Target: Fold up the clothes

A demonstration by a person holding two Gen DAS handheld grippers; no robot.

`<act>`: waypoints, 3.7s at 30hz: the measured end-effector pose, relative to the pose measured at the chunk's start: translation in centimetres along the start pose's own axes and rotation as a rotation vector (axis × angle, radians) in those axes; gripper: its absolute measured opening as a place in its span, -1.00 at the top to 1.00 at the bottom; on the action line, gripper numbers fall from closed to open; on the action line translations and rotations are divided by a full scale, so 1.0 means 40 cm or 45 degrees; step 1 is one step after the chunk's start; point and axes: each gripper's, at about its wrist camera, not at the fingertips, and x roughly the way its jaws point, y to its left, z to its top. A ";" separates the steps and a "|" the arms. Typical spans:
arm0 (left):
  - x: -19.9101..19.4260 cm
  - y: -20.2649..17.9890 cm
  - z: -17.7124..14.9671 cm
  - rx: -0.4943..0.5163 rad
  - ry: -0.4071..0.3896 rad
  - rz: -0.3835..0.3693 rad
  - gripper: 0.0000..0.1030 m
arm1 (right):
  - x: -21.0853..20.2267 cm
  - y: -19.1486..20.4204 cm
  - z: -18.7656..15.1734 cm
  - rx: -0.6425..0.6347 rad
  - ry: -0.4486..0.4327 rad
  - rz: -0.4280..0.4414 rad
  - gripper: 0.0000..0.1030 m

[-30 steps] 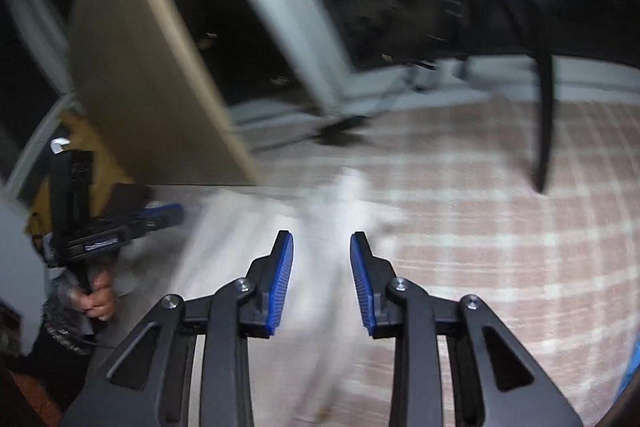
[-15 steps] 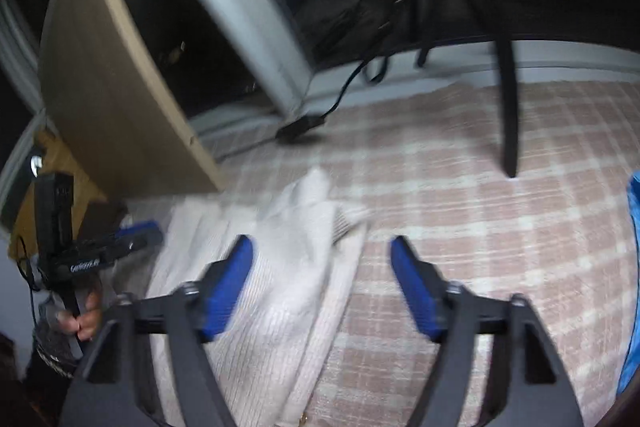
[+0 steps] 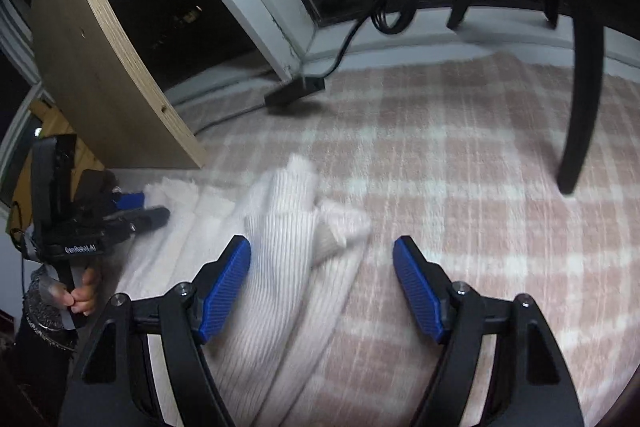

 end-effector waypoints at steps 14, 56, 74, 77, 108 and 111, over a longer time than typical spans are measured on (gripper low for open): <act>-0.162 -0.027 0.011 -0.008 -0.091 -0.283 0.73 | -0.148 0.045 0.010 0.064 -0.132 0.313 0.49; -0.165 -0.280 -0.439 0.252 -0.027 -0.184 -0.12 | -0.244 0.240 -0.404 -0.170 0.053 -0.016 0.33; -0.127 0.047 -0.185 -0.286 0.009 -0.283 -0.06 | -0.184 0.147 -0.084 0.218 0.059 0.155 -0.15; -0.098 0.030 -0.176 -0.245 0.027 -0.308 0.05 | -0.135 0.123 -0.077 0.308 0.101 0.235 -0.04; -0.174 -0.260 -0.423 0.155 0.110 0.034 -0.30 | -0.247 0.255 -0.368 -0.075 0.056 -0.214 -0.08; -0.183 -0.282 -0.426 0.158 0.089 0.096 -0.32 | -0.276 0.234 -0.381 0.000 0.031 -0.183 -0.10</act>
